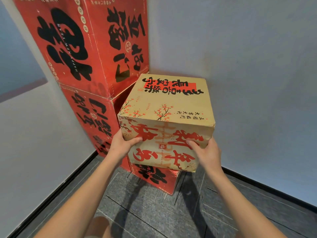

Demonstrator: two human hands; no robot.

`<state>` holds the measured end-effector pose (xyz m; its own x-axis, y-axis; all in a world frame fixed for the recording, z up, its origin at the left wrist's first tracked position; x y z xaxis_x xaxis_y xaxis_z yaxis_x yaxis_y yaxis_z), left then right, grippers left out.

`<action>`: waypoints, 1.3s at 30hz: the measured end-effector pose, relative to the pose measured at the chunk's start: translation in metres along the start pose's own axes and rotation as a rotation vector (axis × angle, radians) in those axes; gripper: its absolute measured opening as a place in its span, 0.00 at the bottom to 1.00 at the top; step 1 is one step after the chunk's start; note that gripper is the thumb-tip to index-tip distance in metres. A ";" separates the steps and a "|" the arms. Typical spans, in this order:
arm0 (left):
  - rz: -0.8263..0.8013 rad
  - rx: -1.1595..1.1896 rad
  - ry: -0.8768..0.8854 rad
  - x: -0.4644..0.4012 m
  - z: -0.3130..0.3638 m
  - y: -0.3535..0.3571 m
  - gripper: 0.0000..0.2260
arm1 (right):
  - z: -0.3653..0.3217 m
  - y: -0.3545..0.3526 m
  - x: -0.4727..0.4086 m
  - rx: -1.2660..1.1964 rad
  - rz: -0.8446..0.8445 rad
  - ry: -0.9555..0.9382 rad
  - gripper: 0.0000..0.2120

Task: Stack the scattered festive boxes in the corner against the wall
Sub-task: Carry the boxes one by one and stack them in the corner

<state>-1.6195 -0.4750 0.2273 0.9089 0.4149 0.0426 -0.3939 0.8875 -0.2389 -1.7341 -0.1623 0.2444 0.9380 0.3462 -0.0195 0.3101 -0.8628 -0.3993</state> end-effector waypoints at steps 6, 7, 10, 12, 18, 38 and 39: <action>-0.015 0.038 -0.025 -0.006 -0.018 -0.001 0.20 | 0.009 0.014 0.000 0.025 0.001 -0.001 0.25; -0.020 0.035 -0.027 -0.006 -0.018 0.000 0.20 | 0.009 0.015 -0.001 0.028 0.002 0.001 0.25; -0.047 0.025 -0.042 -0.007 -0.017 0.002 0.19 | 0.010 0.017 -0.002 0.040 -0.002 0.001 0.23; -0.054 0.035 -0.050 -0.006 -0.018 0.003 0.18 | 0.011 0.018 -0.003 0.057 0.000 -0.006 0.23; -0.060 0.075 -0.083 -0.005 -0.020 0.002 0.18 | 0.014 0.022 -0.002 0.009 -0.065 0.011 0.26; 0.401 -0.148 -0.089 0.019 -0.014 -0.051 0.02 | -0.016 -0.012 0.009 0.285 -0.142 -0.091 0.21; 0.403 -0.147 -0.097 0.016 -0.014 -0.055 0.02 | -0.019 -0.008 0.010 0.293 -0.146 -0.101 0.21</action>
<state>-1.5813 -0.5200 0.2278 0.6665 0.7455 0.0067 -0.6845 0.6155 -0.3906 -1.7241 -0.1588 0.2645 0.8624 0.5056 -0.0275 0.3685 -0.6639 -0.6507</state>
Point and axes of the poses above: each hand's wrist, its own x-axis away from the middle knuckle, its own y-axis out of the palm, z = x × y, the point moved 10 cm from there along -x, towards the middle knuckle, and after that the axes turned 12 degrees about -z, right-handed, at the moved point
